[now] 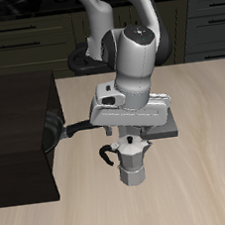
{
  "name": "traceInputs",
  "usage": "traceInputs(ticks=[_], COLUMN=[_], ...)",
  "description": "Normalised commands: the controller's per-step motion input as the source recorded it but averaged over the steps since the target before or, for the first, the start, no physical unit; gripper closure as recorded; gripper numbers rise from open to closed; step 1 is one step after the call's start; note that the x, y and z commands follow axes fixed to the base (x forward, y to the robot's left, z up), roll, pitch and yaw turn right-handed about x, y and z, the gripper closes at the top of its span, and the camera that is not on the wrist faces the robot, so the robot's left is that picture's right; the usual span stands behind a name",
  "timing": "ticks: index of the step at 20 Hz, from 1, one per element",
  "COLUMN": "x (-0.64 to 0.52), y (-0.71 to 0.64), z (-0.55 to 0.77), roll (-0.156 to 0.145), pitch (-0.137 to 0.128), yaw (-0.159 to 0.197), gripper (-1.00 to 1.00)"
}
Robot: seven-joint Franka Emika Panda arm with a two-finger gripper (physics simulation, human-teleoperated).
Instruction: Place the moka pot on the stove and close the stove
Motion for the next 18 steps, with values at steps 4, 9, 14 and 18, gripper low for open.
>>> traceInputs(ticks=[4,9,14,18], x=[0.06,0.0,0.0,0.0], y=[0.01,0.14,0.14,-0.02], z=[-0.22,-0.2,-0.22,-0.1], roll=[-0.002,0.016,0.027,0.015], pitch=[0.029,0.024,0.026,0.01], yaw=[0.0,-0.01,0.003,-0.01], gripper=[-1.0,-1.0,-1.0,-1.0])
